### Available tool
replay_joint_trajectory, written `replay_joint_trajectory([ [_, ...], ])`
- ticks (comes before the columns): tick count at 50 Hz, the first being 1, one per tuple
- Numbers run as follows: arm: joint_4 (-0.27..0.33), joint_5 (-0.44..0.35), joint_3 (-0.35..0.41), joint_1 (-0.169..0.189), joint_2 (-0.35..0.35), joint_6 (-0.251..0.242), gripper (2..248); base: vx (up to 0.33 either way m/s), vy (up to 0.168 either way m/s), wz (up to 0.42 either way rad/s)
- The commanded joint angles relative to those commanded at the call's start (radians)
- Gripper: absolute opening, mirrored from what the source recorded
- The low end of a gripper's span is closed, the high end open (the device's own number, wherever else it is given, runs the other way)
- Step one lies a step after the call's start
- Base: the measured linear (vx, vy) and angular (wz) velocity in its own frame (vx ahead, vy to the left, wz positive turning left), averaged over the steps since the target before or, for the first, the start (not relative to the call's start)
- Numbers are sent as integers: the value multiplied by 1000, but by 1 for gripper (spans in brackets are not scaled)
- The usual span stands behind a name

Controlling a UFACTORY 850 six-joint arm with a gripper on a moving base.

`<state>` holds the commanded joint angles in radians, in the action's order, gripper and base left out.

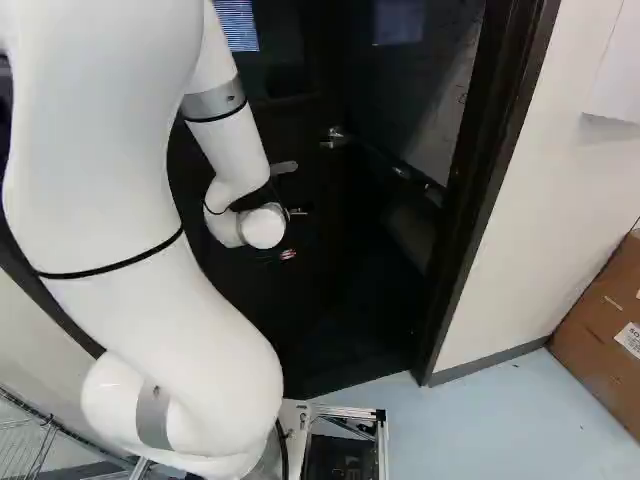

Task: Open the door and move inside

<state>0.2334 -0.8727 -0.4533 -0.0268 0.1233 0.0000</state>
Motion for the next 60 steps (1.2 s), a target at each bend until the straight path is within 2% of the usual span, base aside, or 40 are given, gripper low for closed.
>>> replay_joint_trajectory([
  [21,-90,0,-31,-43,28,0,247,0,0,0],
  [60,-135,0,-80,-126,71,0,247,0,0,0],
])
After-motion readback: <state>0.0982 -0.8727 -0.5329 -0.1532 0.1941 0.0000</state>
